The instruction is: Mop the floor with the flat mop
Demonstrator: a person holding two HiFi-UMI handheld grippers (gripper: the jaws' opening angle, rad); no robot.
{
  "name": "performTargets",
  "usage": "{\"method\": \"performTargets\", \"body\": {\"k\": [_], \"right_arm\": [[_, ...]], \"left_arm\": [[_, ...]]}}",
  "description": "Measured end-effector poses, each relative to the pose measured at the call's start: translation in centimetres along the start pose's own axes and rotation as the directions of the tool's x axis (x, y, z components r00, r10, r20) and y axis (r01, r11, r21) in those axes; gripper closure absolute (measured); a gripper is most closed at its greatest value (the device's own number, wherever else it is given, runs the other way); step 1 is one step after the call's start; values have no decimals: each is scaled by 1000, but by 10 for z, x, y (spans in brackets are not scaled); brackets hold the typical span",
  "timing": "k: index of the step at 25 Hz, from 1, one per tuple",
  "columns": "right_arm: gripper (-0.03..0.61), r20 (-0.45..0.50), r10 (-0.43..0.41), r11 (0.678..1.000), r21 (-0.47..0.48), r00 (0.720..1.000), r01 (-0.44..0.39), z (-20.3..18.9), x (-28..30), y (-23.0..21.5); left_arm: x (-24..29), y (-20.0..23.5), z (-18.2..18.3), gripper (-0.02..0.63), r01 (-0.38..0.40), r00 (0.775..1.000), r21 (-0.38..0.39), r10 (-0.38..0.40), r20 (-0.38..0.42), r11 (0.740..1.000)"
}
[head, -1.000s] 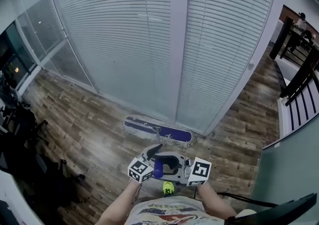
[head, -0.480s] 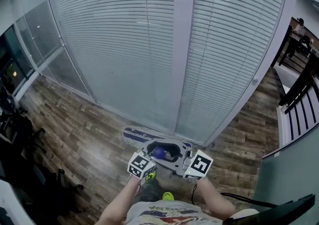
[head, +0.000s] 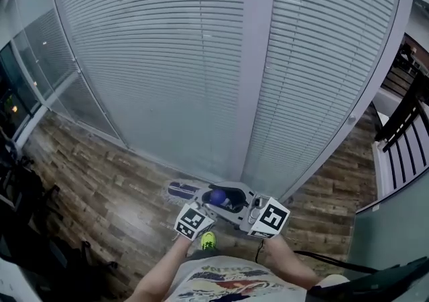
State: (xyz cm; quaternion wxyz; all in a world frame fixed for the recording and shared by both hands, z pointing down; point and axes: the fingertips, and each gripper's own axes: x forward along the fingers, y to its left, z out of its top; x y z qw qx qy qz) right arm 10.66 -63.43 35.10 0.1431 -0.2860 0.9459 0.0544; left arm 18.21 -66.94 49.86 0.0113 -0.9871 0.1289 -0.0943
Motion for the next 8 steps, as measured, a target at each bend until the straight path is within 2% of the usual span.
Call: {"method": "performTargets", "body": {"k": [8], "right_arm": [[414, -9, -4, 1000, -4, 1000, 4, -9, 43, -36]], "left_arm": [[1, 49, 9, 503, 23, 1000, 31, -24, 8, 999]]}}
